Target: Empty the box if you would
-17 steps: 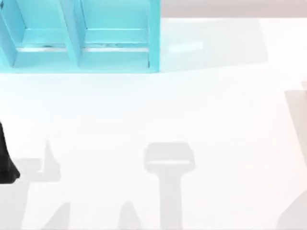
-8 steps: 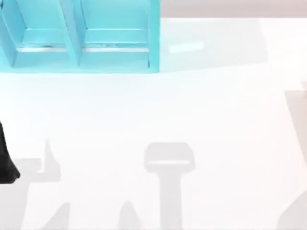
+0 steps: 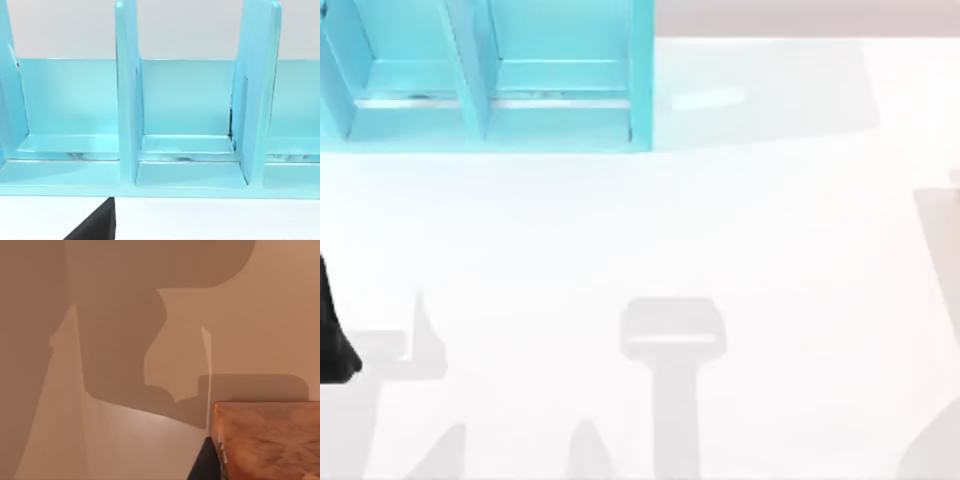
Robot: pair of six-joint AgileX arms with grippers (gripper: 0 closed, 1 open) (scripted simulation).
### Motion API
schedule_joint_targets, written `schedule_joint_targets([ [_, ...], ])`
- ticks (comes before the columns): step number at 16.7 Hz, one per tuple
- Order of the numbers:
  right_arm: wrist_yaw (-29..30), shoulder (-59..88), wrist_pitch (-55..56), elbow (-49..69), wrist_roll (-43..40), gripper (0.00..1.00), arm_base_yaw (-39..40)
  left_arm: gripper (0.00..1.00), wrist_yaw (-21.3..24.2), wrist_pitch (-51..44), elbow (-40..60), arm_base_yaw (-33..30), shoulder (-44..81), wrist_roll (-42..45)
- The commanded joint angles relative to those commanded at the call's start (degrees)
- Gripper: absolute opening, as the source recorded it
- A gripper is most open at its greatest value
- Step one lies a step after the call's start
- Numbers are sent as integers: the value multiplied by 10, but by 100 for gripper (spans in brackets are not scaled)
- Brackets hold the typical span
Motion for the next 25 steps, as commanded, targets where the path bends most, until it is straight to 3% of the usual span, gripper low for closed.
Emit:
schedule_joint_targets([
  [9, 3, -5, -8, 7, 2, 0, -1, 100, 0, 0, 0, 0, 0, 0],
  [19, 35, -142, -258, 194, 12, 0, 8, 100, 0, 0, 0, 0, 0, 0],
  [25, 31, -113, -291, 225, 7, 0, -4, 100, 0, 0, 0, 0, 0, 0],
])
